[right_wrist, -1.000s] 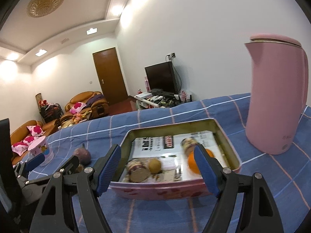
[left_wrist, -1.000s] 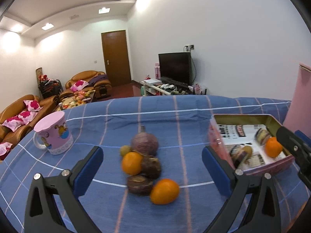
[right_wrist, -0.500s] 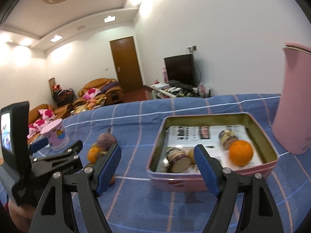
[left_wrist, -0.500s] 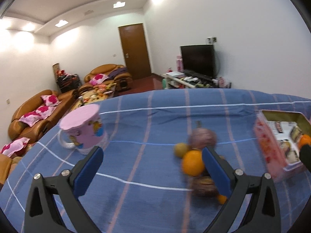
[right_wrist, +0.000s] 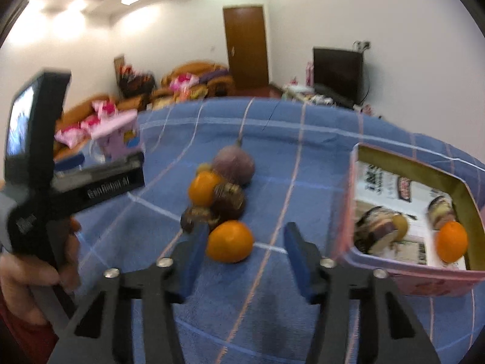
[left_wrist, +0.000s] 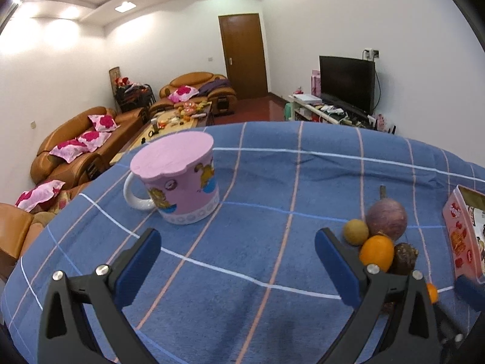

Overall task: Organize fruits
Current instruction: 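Grasp the orange with the right tool while the left tool approaches a dark brown round cake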

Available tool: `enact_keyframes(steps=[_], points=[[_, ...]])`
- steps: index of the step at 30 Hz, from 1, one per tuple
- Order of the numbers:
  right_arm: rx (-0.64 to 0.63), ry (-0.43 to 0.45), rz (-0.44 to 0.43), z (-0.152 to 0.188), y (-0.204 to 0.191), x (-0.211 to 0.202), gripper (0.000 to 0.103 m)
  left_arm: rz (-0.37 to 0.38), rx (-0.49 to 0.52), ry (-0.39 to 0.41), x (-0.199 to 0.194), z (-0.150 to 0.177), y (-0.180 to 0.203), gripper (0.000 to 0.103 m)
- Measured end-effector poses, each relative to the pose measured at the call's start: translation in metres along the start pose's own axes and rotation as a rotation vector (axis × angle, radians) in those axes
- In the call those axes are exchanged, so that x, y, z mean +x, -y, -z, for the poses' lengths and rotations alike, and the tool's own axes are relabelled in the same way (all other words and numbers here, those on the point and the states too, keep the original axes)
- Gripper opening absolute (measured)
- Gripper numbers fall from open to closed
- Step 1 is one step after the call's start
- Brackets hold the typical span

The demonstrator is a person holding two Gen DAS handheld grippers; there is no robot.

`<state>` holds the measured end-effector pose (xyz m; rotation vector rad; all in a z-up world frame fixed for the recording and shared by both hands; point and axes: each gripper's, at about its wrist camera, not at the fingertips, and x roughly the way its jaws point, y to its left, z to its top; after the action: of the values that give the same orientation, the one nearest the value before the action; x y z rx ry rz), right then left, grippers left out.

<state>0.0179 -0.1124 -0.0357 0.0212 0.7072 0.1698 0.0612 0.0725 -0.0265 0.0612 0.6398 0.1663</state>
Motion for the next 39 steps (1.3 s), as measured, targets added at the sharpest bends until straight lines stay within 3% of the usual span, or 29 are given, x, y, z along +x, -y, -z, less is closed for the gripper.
enact_keyframes(steps=[4, 9, 12, 16, 20, 22, 28, 32, 37, 39], points=[[0.015, -0.078, -0.063, 0.000, -0.001, 0.018, 0.051, 0.028, -0.007, -0.020, 0.001, -0.001, 0.000, 0.103], [0.026, -0.165, -0.080, 0.001, -0.004, 0.038, 0.051, 0.066, 0.013, -0.020, -0.002, 0.000, 0.004, 0.103], [0.040, -0.165, -0.094, -0.001, -0.003, 0.040, 0.044, 0.098, 0.027, -0.036, -0.002, 0.001, 0.008, 0.103], [0.050, -0.160, -0.102, 0.000, -0.002, 0.039, 0.043, 0.130, 0.043, -0.033, -0.005, 0.001, 0.011, 0.103], [0.053, -0.083, -0.100, 0.004, 0.003, 0.018, 0.043, 0.206, 0.059, -0.027, -0.012, 0.002, 0.016, 0.103], [0.038, -0.042, -0.082, 0.005, 0.006, 0.005, 0.043, 0.280, 0.077, -0.033, -0.016, 0.003, 0.021, 0.102], [0.076, 0.087, -0.040, 0.009, 0.032, -0.038, 0.043, 0.452, 0.203, -0.052, -0.030, 0.012, 0.053, 0.096], [0.082, 0.153, 0.009, 0.008, 0.047, -0.059, 0.043, 0.480, 0.282, -0.093, -0.030, 0.022, 0.078, 0.092], [0.117, 0.148, 0.013, 0.008, 0.060, -0.060, 0.043, 0.452, 0.336, -0.212, -0.012, 0.032, 0.099, 0.065], [0.120, 0.143, 0.009, 0.008, 0.061, -0.059, 0.043, 0.476, 0.297, -0.240, -0.007, 0.031, 0.094, 0.061]])
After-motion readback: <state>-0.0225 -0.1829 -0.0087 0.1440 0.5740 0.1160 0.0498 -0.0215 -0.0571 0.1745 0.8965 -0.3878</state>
